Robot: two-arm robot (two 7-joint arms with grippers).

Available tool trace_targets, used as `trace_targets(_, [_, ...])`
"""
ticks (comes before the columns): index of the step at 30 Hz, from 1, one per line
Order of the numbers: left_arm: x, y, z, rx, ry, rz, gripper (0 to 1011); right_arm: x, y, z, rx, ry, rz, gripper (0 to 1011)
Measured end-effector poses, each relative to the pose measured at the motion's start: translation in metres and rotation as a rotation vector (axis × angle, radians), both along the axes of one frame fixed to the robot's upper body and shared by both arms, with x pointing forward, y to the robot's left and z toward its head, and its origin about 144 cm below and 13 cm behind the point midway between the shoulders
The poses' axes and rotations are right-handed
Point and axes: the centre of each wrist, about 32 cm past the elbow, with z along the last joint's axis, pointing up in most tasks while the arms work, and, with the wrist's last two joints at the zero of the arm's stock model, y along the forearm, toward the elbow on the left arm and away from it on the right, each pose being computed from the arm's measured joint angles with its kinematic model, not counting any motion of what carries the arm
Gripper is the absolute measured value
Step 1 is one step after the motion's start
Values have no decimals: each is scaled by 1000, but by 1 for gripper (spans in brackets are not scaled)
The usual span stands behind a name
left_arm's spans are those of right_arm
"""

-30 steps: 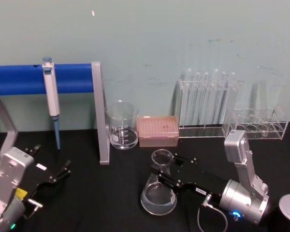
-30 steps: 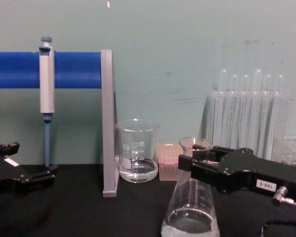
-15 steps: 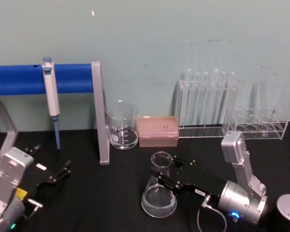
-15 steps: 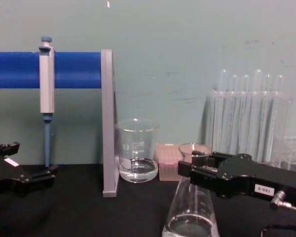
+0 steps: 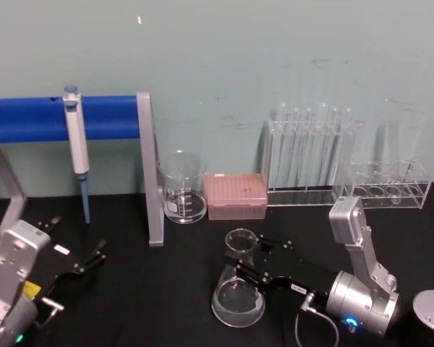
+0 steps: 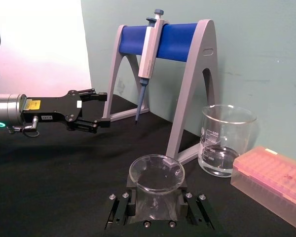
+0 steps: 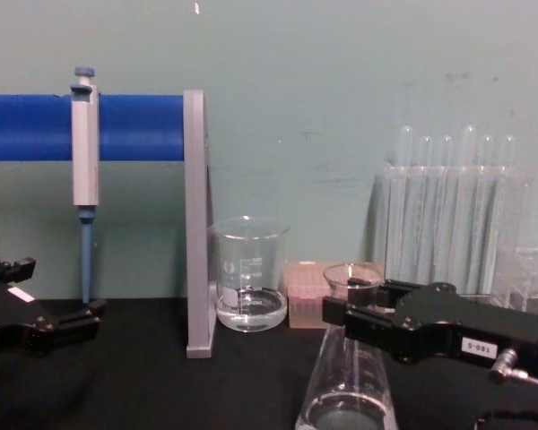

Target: Grasp the erlenmeyer flask with one hand, shake it three times, then place it back.

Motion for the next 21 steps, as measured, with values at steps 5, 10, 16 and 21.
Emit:
trace_targets(5, [0, 0, 0, 0, 0, 0, 1001, 0, 0, 0, -1, 7, 0, 450])
trace_targets(10, [0, 0, 0, 0, 0, 0, 1001, 0, 0, 0, -2, 9, 0, 450])
trace_targets(16, [0, 0, 0, 0, 0, 0, 1001, 0, 0, 0, -4, 10, 0, 450])
trace_targets(21, [0, 0, 0, 0, 0, 0, 1001, 0, 0, 0, -4, 10, 0, 450])
